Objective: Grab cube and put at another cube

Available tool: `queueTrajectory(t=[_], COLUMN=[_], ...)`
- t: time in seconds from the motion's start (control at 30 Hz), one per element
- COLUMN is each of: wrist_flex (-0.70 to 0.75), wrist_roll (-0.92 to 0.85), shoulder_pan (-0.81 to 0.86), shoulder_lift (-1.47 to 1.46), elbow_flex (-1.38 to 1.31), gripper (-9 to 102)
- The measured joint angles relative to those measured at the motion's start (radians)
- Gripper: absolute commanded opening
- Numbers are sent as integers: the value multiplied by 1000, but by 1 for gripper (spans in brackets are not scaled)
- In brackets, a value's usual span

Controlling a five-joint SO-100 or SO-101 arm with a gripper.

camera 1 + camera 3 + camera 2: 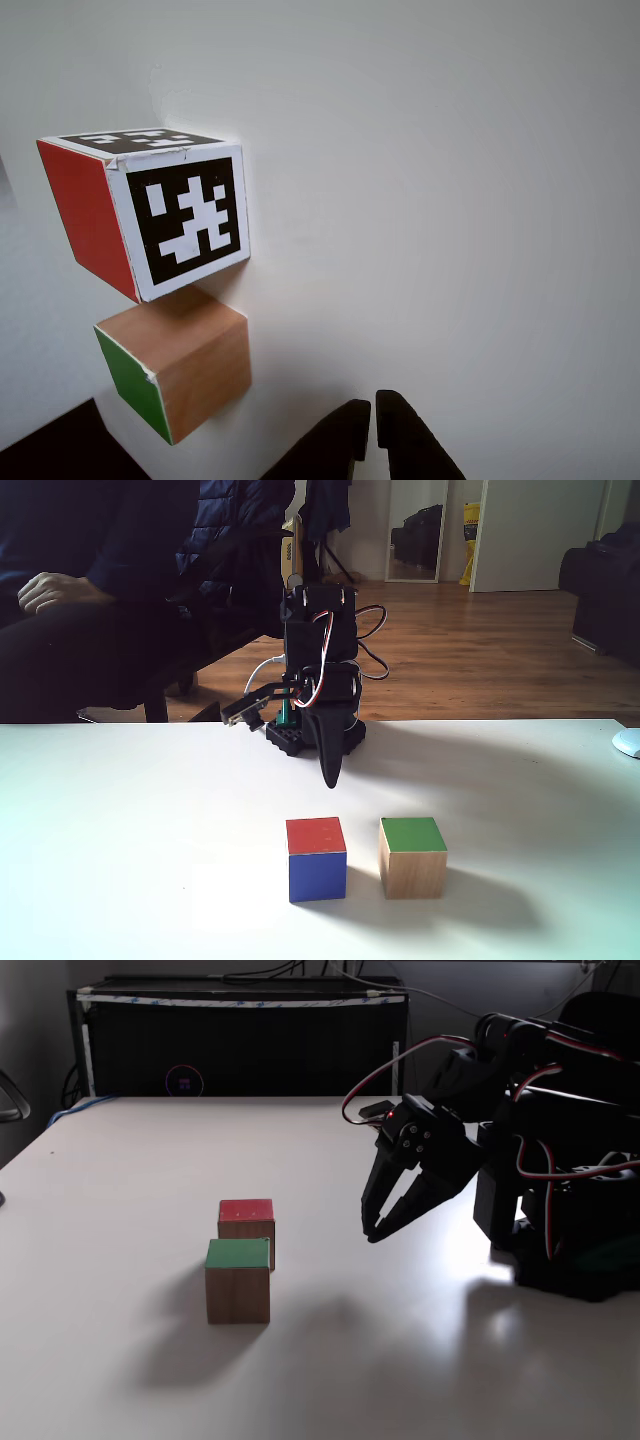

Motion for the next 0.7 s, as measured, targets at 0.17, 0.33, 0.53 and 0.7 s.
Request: queueTrajectory(t=[0.17,0.33,0.53,0.7], wrist_flex=[0,5,5,5], wrist_roll=[23,26,26,25], shoulder_pan=[28,32,41,37], shoulder_lift=[2,2,2,2], elbow_flex=[0,0,0,0], gripper=[0,0,0,1])
